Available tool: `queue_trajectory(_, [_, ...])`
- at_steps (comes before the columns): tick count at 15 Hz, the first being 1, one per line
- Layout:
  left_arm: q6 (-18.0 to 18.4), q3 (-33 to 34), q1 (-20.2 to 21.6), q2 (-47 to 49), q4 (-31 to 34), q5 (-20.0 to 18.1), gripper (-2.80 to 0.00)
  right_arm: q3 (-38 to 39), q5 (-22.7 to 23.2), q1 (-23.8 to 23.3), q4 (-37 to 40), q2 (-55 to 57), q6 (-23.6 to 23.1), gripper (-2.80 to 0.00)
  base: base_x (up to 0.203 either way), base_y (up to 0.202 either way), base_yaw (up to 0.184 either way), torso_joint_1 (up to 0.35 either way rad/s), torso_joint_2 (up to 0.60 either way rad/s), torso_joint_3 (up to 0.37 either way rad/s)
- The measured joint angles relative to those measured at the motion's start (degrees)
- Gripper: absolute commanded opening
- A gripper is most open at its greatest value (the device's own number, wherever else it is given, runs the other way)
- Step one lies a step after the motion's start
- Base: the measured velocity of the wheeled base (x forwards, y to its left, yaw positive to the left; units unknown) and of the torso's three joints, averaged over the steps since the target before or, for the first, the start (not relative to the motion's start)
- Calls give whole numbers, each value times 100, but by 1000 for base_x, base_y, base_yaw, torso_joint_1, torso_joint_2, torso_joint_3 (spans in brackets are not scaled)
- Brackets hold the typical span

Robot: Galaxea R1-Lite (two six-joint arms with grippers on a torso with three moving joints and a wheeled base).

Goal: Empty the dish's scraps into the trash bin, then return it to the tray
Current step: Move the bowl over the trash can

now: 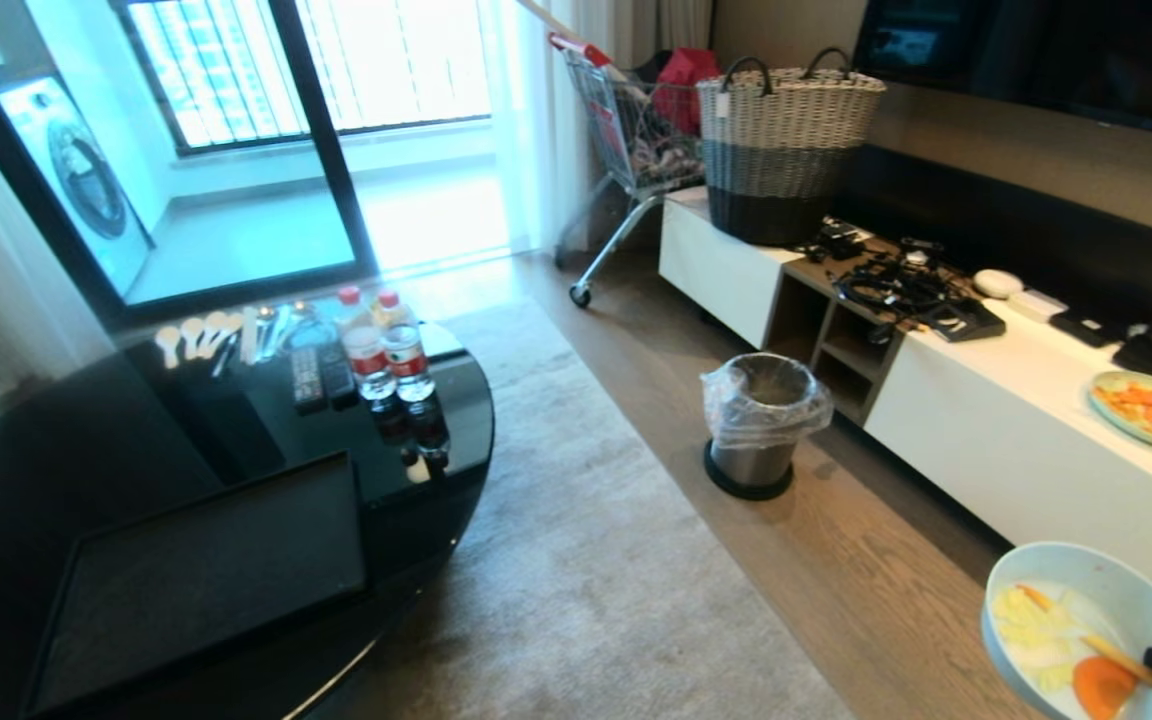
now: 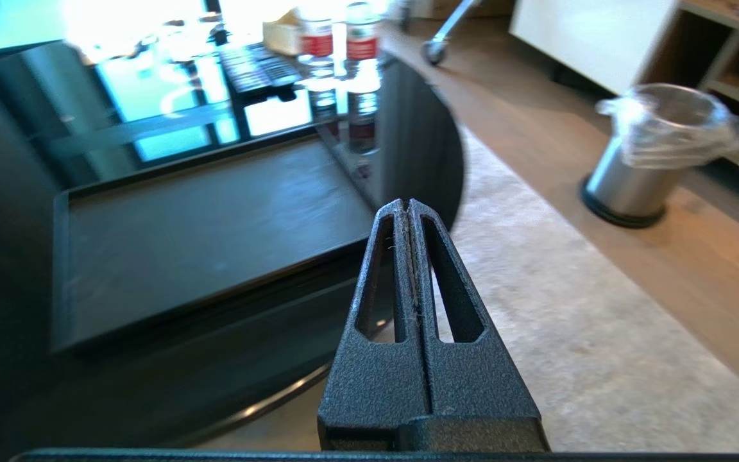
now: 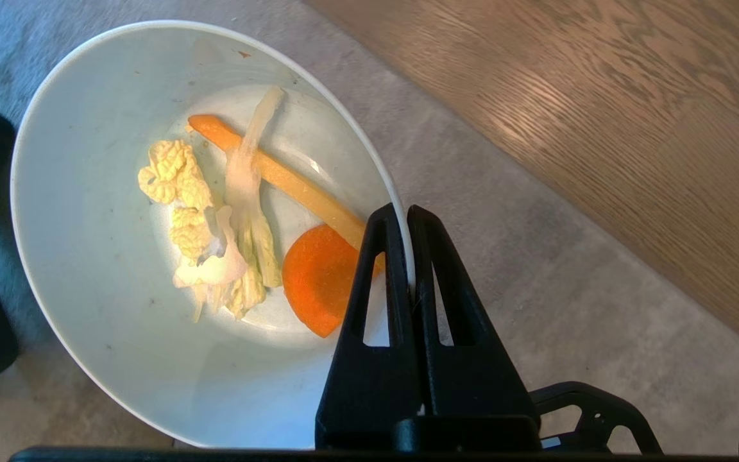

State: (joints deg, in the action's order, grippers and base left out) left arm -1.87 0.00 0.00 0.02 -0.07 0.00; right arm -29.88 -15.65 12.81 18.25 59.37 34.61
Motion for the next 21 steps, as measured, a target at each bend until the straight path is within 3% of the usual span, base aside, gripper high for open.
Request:
queue_trajectory(12, [0, 0, 0, 0, 0, 0, -280, 0, -7, 0, -37, 0, -11, -280, 0, 8, -161, 3, 2, 4])
queue_trajectory(21, [2, 0, 0, 0, 0, 0, -280, -49, -17, 41, -76, 72, -107, -280, 0, 0, -7, 1, 0, 0])
